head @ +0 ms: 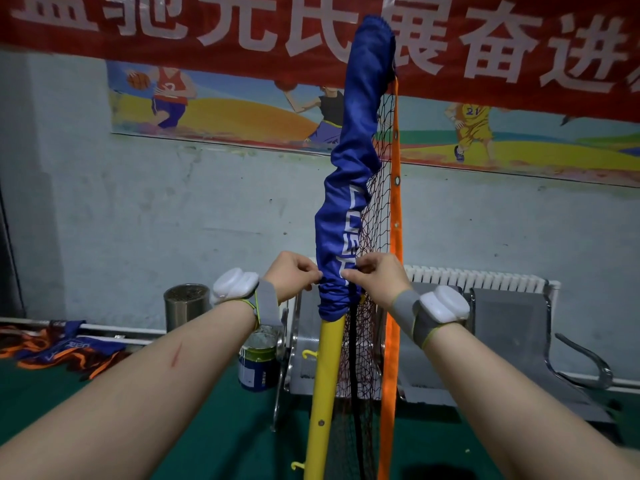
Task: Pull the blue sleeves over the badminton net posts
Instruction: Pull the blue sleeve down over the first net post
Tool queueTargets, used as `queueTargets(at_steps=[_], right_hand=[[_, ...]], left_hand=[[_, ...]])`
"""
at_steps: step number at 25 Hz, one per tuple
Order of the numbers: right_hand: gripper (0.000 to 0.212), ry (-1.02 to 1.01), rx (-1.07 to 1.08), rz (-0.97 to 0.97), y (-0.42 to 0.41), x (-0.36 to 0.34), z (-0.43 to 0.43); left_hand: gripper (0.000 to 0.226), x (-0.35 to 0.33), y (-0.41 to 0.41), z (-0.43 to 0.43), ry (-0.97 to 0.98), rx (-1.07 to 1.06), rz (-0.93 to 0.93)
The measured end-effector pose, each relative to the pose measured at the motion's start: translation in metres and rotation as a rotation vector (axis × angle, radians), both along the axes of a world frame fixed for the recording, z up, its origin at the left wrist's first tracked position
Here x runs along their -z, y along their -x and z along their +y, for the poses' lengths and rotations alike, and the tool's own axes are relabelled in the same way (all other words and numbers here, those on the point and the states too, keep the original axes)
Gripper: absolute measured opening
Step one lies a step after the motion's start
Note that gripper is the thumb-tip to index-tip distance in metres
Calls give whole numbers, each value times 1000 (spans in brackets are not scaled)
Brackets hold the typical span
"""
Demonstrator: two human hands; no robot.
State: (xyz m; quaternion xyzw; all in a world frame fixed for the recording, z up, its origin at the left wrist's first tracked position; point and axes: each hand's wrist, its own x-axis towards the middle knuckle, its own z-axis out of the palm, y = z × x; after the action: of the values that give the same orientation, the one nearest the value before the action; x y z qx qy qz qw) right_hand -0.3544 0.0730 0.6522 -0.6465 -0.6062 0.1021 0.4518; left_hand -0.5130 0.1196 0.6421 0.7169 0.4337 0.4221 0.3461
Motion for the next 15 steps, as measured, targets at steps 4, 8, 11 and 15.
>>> queueTargets(at_steps=[4,8,11,15], right_hand=[[47,19,-37,29,-1,-9,-4],[58,-39,-56,36,1,-29,-5],[53,-98,-42,53,4,-40,1],[49,-89,-14,16,6,-37,5]], left_hand=[[19,-12,2,-7,3,-9,-91],[23,-26,1,-5,-65,-51,-253],[18,-33,-3,-1,-115,-72,-255],[10,-30,-5,3,-146,-85,-182]])
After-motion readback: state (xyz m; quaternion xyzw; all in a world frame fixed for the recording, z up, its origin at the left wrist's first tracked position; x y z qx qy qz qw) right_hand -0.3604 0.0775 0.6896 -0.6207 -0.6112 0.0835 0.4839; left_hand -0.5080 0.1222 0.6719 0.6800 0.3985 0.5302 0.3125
